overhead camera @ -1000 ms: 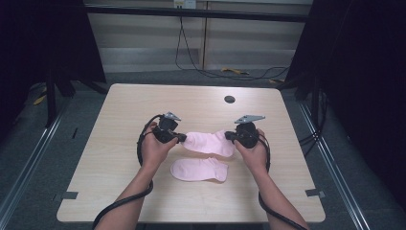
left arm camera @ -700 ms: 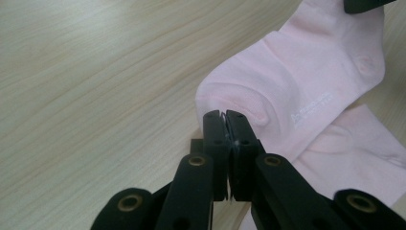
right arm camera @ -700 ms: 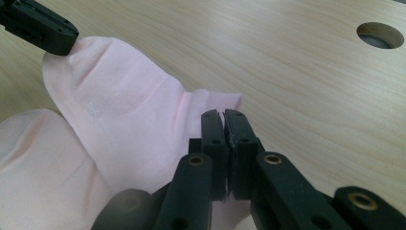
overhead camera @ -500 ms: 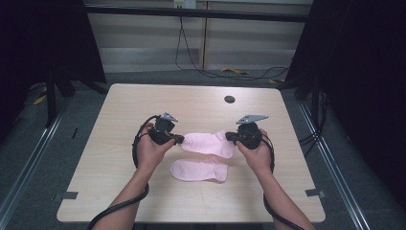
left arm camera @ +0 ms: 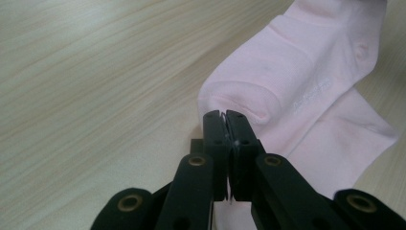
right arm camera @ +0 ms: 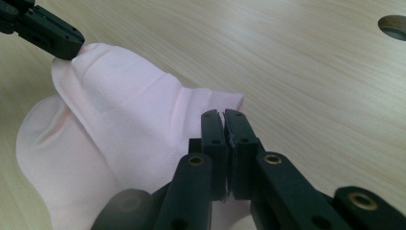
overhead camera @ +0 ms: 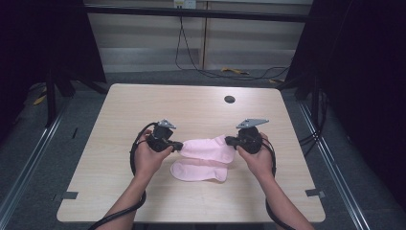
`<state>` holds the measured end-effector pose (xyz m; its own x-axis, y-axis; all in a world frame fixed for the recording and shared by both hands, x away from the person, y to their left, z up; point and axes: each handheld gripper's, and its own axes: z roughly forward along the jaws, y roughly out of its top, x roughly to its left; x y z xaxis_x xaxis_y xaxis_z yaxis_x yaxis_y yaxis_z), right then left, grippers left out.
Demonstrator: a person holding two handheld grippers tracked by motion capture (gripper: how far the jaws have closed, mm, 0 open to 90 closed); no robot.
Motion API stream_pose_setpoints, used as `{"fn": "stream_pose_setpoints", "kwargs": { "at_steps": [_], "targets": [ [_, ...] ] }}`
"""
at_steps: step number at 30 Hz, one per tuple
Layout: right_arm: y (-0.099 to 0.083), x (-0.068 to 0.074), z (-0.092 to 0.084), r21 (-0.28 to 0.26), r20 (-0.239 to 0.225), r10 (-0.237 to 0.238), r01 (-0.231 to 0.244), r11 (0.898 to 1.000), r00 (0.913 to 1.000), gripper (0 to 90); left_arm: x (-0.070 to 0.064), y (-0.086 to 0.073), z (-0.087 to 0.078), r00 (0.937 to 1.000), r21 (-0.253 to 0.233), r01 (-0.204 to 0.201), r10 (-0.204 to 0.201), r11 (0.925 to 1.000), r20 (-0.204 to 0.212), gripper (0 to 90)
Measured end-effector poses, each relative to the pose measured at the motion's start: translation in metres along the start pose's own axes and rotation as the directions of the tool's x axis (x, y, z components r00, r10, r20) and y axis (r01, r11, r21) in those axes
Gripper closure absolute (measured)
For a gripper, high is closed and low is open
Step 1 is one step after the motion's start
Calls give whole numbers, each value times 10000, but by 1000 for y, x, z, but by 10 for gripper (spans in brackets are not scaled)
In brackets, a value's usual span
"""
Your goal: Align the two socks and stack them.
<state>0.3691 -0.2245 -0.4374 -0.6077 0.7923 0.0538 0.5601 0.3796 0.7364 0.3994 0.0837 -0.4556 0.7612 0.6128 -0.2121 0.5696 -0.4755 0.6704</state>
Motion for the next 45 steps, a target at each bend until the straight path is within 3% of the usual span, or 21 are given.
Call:
{"fn": "stream_pose_setpoints", "kwargs": {
  "at_steps": [10, 16, 24, 36, 45],
  "targets": [
    [-3, 7, -5, 0, -203, -185, 185, 9998, 9996, 880, -6, -9, -6, 10000, 83, -16, 16, 10000, 27, 884],
    [-10, 9, -8, -23, -353, 34, -35, 10000, 9994, 879, -10, -14, -10, 10000, 12, 12, -12, 10000, 46, 884],
    [-14, 14, -11, -145, -618, -22, 13, 9999, 9981, 878, -14, -22, -14, 9999, 120, 44, -45, 9999, 102, 884],
    [-19, 24, -11, 134, -974, -134, 148, 9998, 9952, 877, -26, -43, -14, 10000, 389, -15, 15, 9992, -3, 883],
    [-33, 25, 8, 729, -1060, -75, 153, 9972, 9943, 876, -27, -55, -6, 9997, 734, -159, 172, 9972, -179, 881]
  ]
}}
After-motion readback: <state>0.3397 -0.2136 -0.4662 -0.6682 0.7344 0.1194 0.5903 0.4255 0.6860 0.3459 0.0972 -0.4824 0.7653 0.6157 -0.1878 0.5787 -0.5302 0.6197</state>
